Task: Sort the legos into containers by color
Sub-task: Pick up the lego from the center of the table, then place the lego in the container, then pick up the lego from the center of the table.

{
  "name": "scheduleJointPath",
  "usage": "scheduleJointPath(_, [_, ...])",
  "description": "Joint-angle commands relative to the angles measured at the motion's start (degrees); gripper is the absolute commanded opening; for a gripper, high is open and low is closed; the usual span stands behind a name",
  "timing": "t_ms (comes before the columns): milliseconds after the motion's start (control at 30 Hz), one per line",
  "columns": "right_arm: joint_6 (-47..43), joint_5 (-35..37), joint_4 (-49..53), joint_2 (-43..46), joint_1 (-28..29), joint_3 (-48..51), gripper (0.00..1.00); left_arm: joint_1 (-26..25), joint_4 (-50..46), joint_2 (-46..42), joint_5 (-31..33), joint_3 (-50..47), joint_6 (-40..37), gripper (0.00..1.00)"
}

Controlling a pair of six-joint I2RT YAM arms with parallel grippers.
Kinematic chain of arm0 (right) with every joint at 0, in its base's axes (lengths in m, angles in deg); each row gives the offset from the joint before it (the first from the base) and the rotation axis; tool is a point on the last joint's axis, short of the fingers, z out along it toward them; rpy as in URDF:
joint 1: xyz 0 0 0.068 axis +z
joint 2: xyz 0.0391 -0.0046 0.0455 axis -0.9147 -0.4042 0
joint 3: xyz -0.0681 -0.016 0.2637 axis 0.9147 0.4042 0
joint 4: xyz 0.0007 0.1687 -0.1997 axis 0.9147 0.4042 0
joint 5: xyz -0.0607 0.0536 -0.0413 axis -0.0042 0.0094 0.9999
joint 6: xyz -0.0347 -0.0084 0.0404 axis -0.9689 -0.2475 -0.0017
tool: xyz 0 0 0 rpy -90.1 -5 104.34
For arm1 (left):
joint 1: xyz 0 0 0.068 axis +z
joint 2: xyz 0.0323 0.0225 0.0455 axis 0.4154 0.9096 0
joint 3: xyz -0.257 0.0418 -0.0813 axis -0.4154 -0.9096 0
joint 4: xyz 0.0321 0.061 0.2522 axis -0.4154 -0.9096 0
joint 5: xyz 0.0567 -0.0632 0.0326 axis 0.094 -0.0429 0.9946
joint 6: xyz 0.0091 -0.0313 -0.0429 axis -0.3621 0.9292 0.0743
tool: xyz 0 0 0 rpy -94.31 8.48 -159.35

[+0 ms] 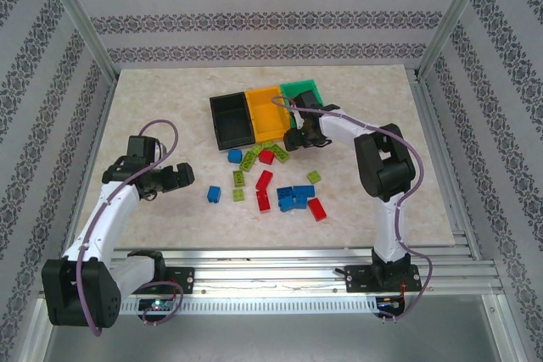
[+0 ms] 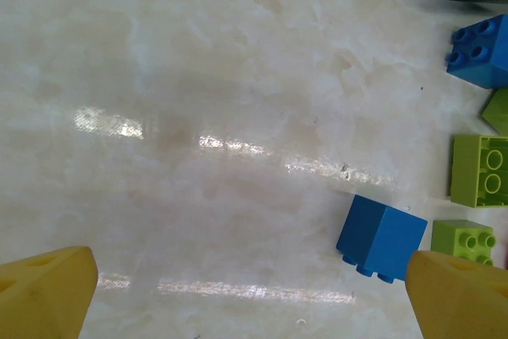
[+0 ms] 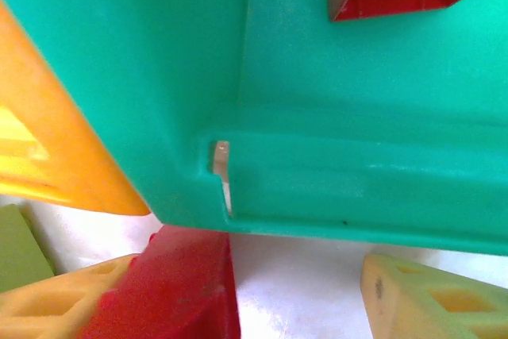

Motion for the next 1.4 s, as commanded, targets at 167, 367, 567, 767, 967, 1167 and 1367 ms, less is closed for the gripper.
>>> scheduleJointPath(167, [1.37,-2.76,-0.24,2.01,0.24,2.94,0.44,0.07,-0.53,-0.19,-0.46,0.15,-1.29,1.00])
scheduleJointPath(367, [1.53,-3.47,-0.55,6.68,-0.15,4.99,0.21,0.10,-0.51,-0.36,-0.73,0.30,-1.37,1.00])
scheduleJointPath(567, [3.24,-6.87,-0.68,12.23,-1.97,5.46,0.20,0.06,-0.49,-0.91,-0.83,0.13,-1.26,1.00])
scheduleJointPath(767, [8.93,-13.46,-2.03,12.00,-7.16,-1.53,0.21,0.02,-0.32,-1.26,-1.06,0.06,-1.22,1.00])
scheduleJointPath(967, [13.12,-11.68,3.49,3.09,-8.80,-16.02,0.58,0.03,-0.36,-1.35,-1.41,0.05,-1.19,1.00])
scheduleJointPath(1167, [13.18,-11.93,0.26,5.44,-8.31,-10.50,0.63,0.04,-0.18,-2.41,-1.07,-0.28,-0.94,1.00])
scheduleJointPath(1367, [10.75,-11.48,-4.12,14.09,-8.37,4.01,0.63,0.01,-0.05,-1.93,-1.98,-0.05,-0.93,1.00])
